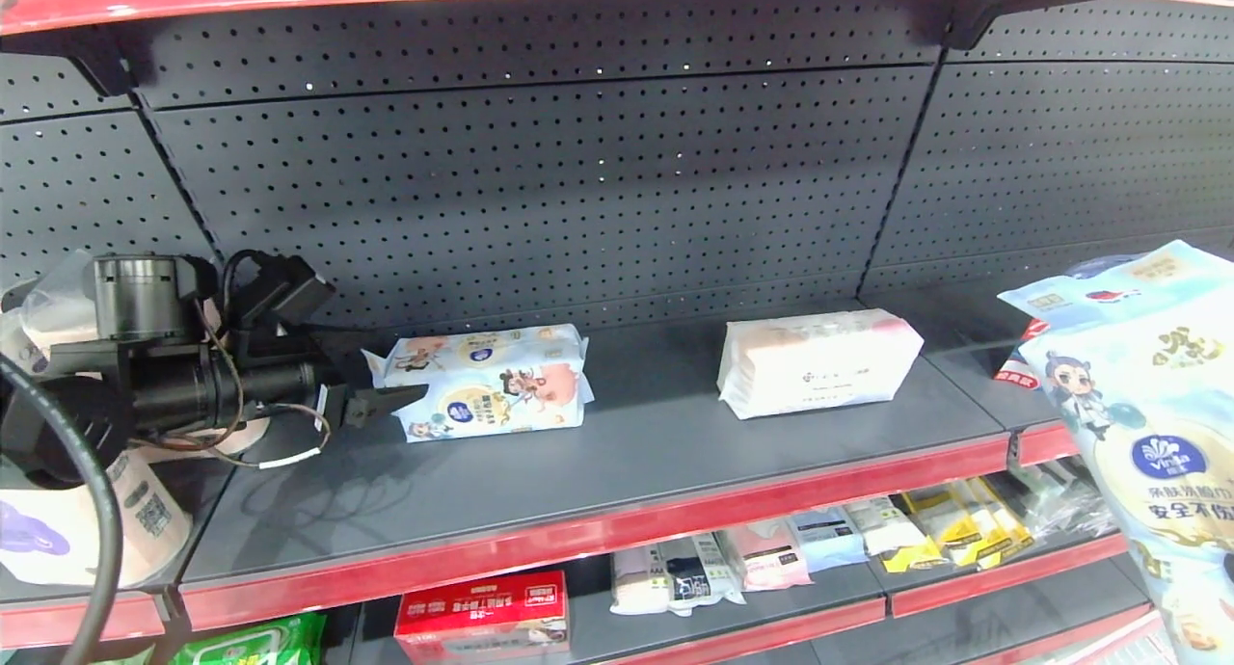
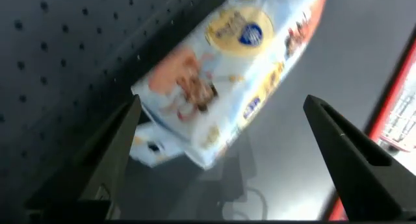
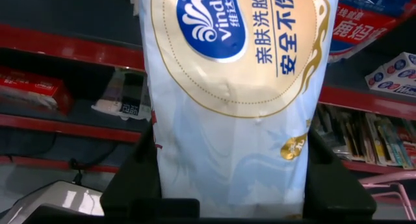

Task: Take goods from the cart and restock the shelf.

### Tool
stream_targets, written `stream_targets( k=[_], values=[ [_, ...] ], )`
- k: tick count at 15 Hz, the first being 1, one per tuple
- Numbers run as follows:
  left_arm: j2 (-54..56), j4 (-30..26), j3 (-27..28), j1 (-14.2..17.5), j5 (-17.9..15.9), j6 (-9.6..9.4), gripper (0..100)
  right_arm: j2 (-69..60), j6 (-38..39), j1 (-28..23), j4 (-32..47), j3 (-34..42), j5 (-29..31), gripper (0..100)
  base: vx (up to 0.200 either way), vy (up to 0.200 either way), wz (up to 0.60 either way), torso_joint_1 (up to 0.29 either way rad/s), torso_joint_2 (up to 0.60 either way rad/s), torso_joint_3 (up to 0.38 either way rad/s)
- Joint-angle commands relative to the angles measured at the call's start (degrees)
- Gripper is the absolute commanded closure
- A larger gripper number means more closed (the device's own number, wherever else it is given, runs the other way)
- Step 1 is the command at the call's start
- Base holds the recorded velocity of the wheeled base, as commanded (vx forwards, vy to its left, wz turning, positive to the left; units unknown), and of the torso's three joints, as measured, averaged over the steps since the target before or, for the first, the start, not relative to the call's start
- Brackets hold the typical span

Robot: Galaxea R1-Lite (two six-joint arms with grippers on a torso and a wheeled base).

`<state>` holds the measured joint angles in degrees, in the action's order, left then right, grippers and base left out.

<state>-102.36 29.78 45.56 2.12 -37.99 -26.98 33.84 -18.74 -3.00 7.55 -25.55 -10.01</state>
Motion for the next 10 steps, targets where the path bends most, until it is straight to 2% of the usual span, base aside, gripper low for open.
stream_targets(
  k=[1,3,8,10],
  values=[
    [-2.5,0.0,2.9,-0.5,-0.1,-0.09,0,0.3,0.0,0.0,0.0,0.2,0.0,100,0.000,0.000,0.00,0.000,0.00,0.000],
    [-4.2,0.0,5.0,-0.5,-0.1,-0.18,0,0.1,0.0,0.0,0.0,0.8,0.0,100,0.000,0.000,0.00,0.000,0.00,0.000],
    [-6.4,-2.1,5.3,-0.1,-1.4,-4.14,0,0.0,0.0,-0.2,0.0,0.8,0.1,100,0.000,0.000,0.00,0.000,0.00,0.000],
    [-7.3,-1.9,5.4,-0.1,-1.9,-4.66,0,-0.1,0.0,-0.3,0.0,0.8,0.2,100,0.000,0.000,0.00,0.000,0.00,0.000]
  ],
)
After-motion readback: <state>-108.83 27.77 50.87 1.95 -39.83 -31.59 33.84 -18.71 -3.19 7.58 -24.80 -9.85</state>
